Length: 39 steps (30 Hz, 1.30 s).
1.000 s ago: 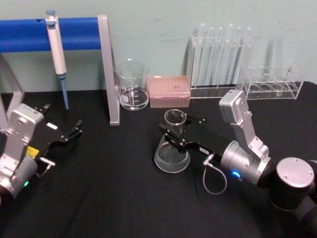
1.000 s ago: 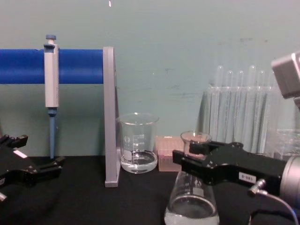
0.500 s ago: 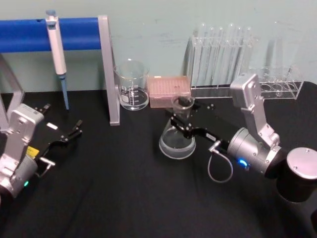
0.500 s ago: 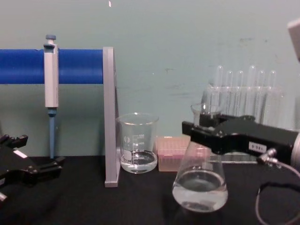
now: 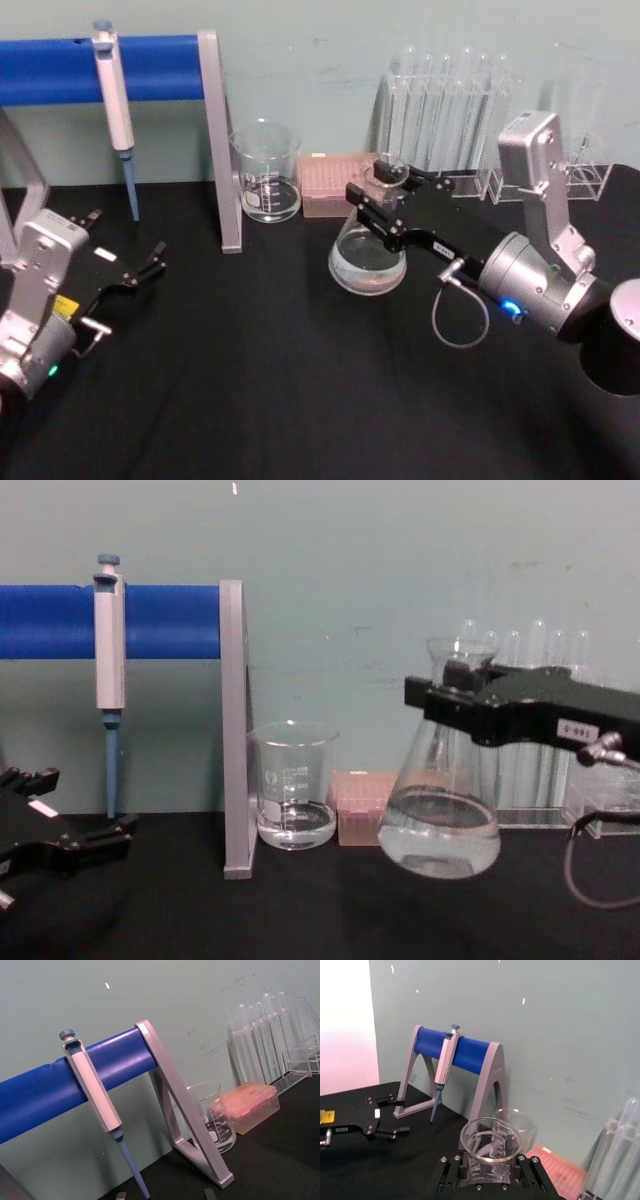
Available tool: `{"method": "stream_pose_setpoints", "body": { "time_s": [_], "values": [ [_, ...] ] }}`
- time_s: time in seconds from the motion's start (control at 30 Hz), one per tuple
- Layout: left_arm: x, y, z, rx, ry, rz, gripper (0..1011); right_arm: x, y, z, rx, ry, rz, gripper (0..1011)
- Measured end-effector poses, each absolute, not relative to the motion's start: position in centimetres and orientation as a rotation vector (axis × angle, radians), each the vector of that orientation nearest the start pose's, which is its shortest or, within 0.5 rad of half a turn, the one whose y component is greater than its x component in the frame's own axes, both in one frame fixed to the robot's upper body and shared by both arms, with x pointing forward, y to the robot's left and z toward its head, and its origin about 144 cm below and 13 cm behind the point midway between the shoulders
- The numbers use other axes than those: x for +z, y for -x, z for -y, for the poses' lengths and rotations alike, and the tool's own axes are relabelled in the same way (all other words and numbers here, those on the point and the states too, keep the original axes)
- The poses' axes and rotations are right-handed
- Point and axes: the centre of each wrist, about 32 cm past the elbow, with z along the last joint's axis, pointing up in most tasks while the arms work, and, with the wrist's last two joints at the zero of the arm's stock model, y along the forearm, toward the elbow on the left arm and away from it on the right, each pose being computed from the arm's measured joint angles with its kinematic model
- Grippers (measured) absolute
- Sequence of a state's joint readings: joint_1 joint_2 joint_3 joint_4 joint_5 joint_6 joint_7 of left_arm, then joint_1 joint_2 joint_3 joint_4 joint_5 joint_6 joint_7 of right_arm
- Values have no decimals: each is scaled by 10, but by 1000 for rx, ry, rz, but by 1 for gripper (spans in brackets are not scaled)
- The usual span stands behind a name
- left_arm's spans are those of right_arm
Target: Grasp the erlenmeyer flask with one hand, shake it three times, then place it back.
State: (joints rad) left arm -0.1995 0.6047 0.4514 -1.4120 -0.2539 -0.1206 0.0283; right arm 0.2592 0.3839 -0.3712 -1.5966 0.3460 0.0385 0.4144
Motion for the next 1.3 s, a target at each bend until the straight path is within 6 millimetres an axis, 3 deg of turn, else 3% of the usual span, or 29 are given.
{"method": "stream_pose_setpoints", "body": {
  "time_s": [0.5, 1.3],
  "values": [
    [1140, -489, -310, 1248, -305, 285, 1001, 1235, -499, 231, -849, -7, 171, 451],
    [1140, -489, -310, 1248, -304, 285, 1001, 1233, -498, 232, -843, -12, 164, 451]
  ]
}}
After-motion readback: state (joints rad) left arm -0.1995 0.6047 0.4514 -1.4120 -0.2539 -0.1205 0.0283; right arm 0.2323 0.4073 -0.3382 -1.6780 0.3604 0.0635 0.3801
